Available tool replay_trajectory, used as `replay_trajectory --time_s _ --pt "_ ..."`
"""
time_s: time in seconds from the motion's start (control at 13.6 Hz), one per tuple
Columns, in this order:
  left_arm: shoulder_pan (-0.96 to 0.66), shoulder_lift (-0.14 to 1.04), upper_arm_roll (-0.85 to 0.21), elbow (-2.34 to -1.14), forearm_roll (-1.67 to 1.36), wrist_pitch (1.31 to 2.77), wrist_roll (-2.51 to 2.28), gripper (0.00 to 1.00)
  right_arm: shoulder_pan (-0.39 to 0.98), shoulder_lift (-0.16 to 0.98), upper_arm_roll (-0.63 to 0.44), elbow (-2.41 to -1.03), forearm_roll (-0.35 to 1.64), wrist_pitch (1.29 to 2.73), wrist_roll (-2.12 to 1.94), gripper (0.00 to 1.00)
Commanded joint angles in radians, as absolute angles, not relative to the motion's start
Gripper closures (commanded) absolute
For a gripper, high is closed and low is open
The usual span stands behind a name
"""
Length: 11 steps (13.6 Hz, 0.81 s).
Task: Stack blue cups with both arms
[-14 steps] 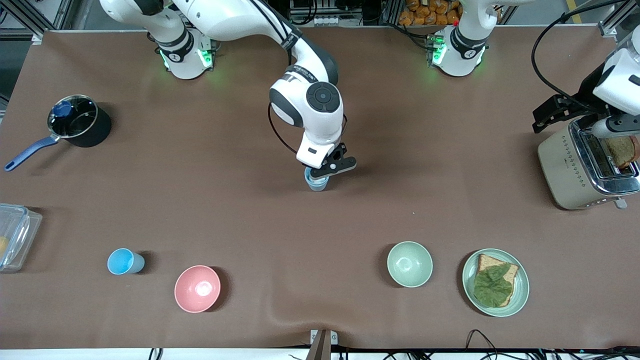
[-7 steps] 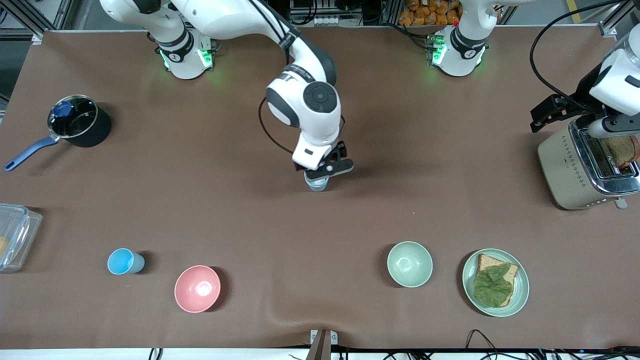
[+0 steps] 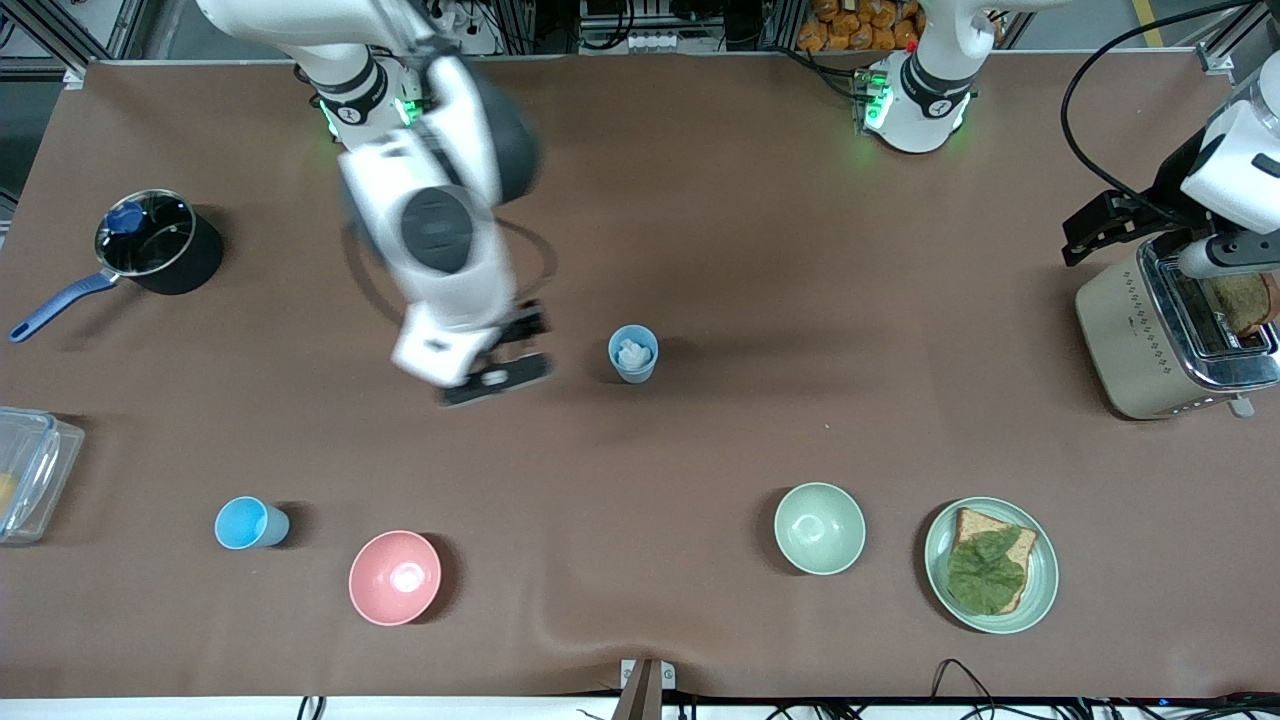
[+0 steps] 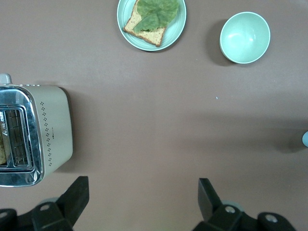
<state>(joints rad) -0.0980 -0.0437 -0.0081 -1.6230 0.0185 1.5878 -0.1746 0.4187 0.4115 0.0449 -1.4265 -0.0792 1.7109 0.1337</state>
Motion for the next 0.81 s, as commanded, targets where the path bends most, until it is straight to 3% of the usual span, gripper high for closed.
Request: replay_trajectory --time_s 0.0,0.37,0.73 --pt "-0.094 -0.041 -0.005 -1.612 0.002 1.582 -0.143 0.0 0.254 0.209 0.104 -1.624 -0.06 1.729 0.048 0.0" --pt "-0.098 -0.041 -0.006 -1.611 0.002 1.583 -0.143 0.0 0.01 0.02 0.112 -1.709 0.011 1.662 -0.138 0.0" --pt "-0.095 -0.044 -0.006 -1.612 0.002 1.582 -0.141 0.0 -0.06 -0.054 0.104 -1.674 0.009 1.511 -0.127 0.0"
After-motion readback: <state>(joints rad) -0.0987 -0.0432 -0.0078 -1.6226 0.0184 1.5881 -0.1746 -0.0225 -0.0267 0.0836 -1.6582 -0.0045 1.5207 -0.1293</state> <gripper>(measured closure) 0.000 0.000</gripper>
